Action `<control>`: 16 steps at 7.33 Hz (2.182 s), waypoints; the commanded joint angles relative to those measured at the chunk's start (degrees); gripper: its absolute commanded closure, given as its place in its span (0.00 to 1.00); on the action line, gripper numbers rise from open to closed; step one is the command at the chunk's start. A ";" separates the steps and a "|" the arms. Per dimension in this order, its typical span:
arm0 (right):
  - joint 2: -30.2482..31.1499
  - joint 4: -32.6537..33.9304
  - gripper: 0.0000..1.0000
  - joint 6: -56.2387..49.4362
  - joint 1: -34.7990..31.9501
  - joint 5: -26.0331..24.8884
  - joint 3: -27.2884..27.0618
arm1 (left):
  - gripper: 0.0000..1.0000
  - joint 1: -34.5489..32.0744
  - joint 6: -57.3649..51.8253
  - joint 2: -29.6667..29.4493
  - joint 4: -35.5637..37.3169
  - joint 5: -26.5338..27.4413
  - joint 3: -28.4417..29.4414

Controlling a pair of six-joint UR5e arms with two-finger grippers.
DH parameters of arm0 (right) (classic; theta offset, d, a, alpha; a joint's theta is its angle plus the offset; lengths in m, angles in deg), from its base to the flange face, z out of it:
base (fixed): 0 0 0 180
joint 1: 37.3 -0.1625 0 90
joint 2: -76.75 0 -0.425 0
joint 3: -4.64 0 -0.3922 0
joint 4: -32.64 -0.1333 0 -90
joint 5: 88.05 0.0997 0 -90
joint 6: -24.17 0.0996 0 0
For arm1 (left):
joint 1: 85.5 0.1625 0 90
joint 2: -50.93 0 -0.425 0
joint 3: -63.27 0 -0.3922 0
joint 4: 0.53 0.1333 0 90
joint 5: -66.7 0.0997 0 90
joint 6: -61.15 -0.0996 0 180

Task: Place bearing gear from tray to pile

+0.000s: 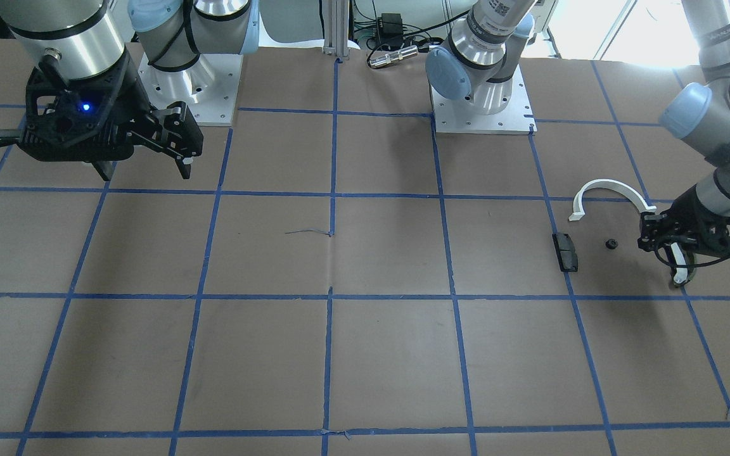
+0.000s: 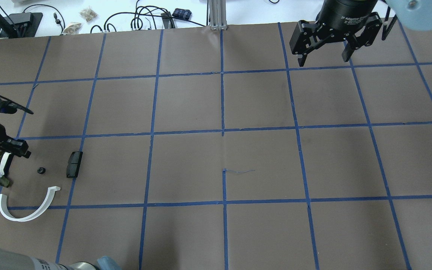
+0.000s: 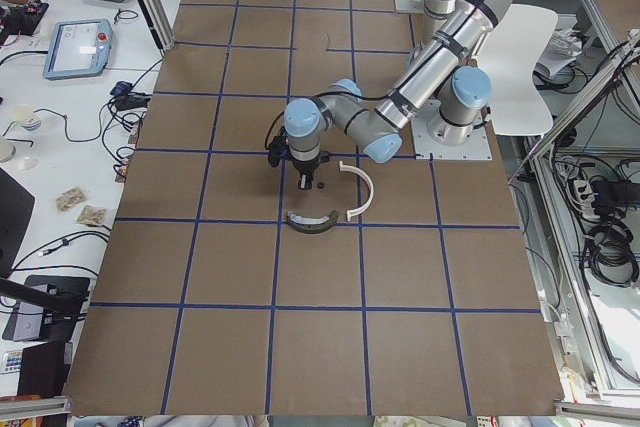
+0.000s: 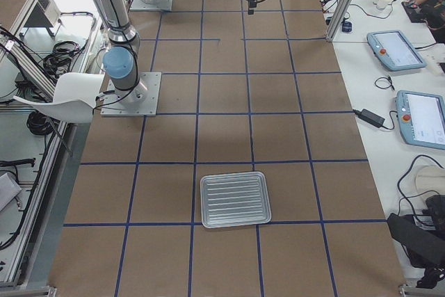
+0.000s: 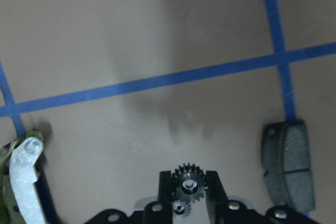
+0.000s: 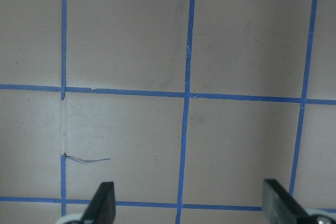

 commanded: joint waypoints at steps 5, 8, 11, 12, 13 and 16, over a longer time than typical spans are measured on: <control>0.30 -0.03 0.00 0.18 -0.29 0.07 -0.64 | 0.98 3.00 -2.35 -2.67 -0.93 -2.49 -2.28; 0.30 -0.03 0.00 0.17 -0.29 0.16 -0.64 | 0.57 2.56 -1.56 -2.59 -0.85 -2.75 -1.93; 0.04 -0.03 0.00 0.09 0.06 -0.02 -0.55 | 0.45 -0.50 -0.51 1.79 -1.02 -5.39 -1.14; -0.05 -0.03 0.00 0.09 0.07 -0.02 -0.64 | 0.41 -3.65 2.63 4.50 -2.76 -5.30 -0.53; -0.05 -0.03 0.00 0.09 0.15 -0.02 -0.64 | 0.35 -8.64 12.41 7.75 -3.39 -5.04 -0.17; 0.04 -0.03 0.00 0.17 0.07 0.07 -0.64 | 0.23 -30.07 38.84 18.14 -19.86 -2.41 9.17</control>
